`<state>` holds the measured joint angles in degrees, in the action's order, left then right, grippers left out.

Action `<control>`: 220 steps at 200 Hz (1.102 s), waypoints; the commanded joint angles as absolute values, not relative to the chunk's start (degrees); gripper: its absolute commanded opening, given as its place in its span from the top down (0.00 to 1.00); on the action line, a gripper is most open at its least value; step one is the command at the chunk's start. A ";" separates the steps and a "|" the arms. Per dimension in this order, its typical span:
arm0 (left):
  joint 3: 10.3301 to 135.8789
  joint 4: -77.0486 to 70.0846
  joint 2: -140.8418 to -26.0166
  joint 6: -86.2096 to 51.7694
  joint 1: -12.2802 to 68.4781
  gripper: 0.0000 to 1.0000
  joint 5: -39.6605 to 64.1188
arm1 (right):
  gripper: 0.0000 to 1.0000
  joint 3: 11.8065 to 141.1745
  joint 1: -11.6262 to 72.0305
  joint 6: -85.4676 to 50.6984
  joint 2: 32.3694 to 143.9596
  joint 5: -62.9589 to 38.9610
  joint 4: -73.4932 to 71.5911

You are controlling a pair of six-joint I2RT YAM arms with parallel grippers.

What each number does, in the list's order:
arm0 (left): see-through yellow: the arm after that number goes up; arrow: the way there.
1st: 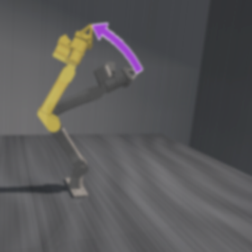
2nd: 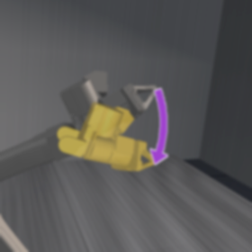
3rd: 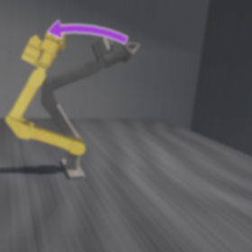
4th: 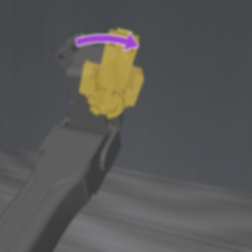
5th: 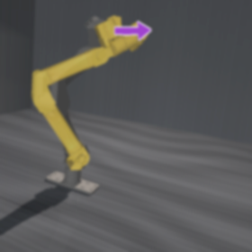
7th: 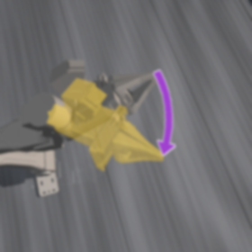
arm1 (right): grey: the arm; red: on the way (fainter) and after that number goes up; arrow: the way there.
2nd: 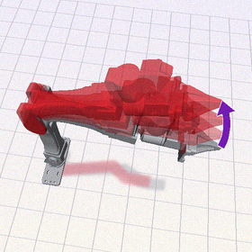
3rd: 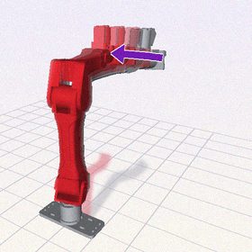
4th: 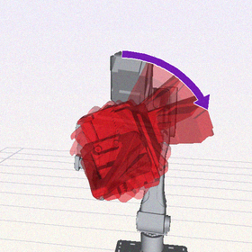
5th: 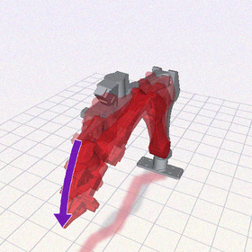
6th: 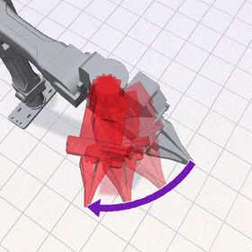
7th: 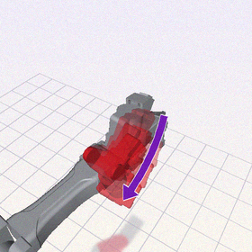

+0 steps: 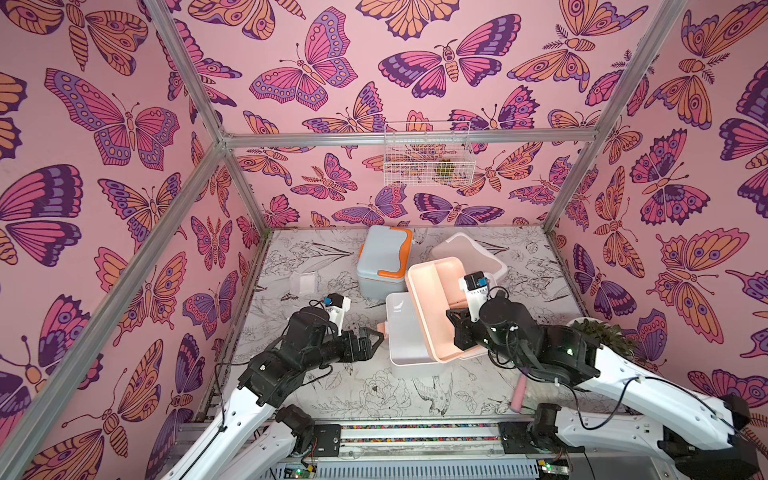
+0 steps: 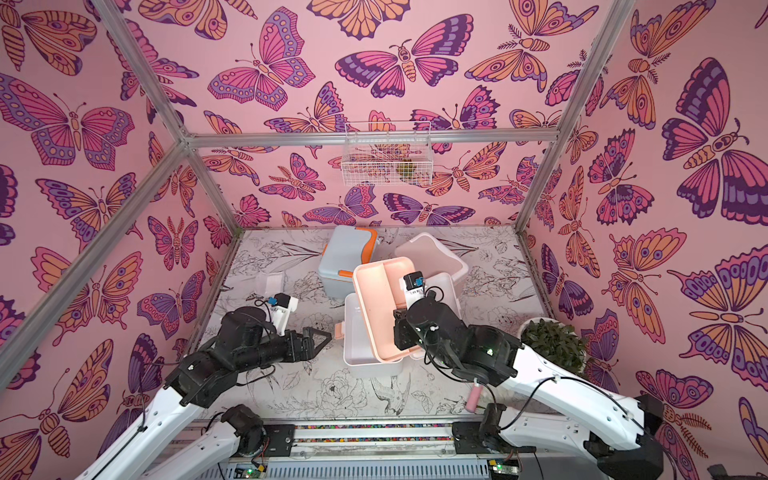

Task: Open first aid kits and take out gauze
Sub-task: Place the compartment layer in the first aid kit.

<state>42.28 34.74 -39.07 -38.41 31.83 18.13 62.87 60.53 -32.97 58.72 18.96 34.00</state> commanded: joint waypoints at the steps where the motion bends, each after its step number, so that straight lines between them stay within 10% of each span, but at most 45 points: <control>1: 39.31 32.26 -37.23 -40.65 31.46 0.00 16.72 | 1.00 64.18 59.33 -33.39 60.16 14.87 31.67; 220: 32.35 23.23 -37.08 -43.07 28.22 0.00 14.24 | 1.00 82.41 58.80 -54.43 92.96 19.94 51.80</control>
<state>33.63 24.84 -38.15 -42.74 28.84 15.18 82.04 58.96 -50.54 93.54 16.34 49.56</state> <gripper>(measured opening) 0.995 0.058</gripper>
